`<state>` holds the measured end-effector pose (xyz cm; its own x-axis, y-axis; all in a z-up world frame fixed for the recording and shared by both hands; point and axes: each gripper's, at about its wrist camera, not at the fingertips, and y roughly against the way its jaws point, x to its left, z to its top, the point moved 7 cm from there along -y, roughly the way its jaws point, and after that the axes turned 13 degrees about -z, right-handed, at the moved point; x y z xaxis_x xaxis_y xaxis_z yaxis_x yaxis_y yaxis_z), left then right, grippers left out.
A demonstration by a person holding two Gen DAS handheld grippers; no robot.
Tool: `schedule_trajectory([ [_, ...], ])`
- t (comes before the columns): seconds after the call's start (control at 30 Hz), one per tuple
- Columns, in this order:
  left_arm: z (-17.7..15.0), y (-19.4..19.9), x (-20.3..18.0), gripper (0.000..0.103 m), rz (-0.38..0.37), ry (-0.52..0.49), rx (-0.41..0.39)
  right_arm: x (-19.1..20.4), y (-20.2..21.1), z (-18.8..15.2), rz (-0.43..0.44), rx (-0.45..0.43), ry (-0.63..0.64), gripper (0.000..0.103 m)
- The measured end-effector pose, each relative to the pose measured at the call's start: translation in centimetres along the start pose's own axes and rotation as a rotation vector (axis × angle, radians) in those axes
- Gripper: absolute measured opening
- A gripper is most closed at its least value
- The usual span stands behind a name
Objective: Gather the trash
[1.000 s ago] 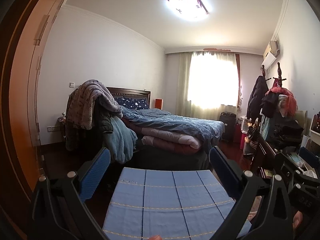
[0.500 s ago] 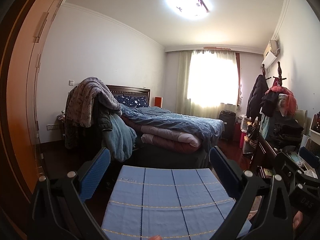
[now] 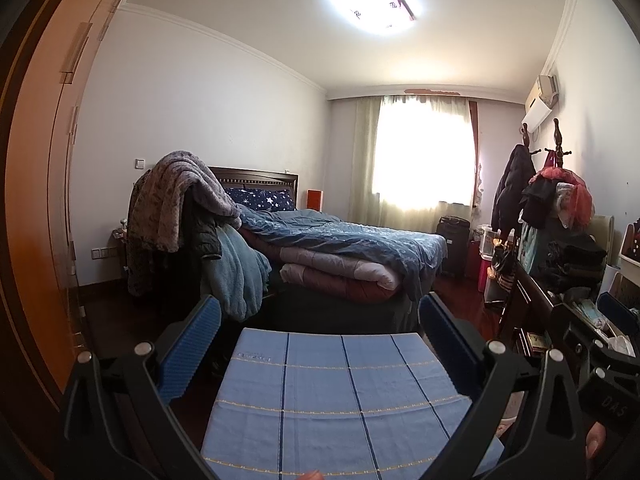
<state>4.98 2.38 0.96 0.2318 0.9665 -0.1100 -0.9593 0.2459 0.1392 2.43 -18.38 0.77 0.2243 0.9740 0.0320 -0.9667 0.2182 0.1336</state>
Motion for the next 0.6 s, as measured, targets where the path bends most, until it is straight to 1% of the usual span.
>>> schedule_trajectory([
  [0.37, -0.5, -1.0, -0.3, 0.100, -0.005, 0.000, 0.012, -0.1, -1.0, -0.9, 0.000, 0.020, -0.002, 0.099],
  [0.6, -1.2, -2.7, -0.5, 0.100, -0.019, -0.002, 0.041, -0.3, -2.5, -1.7, 0.003, 0.050, 0.001, 0.099],
])
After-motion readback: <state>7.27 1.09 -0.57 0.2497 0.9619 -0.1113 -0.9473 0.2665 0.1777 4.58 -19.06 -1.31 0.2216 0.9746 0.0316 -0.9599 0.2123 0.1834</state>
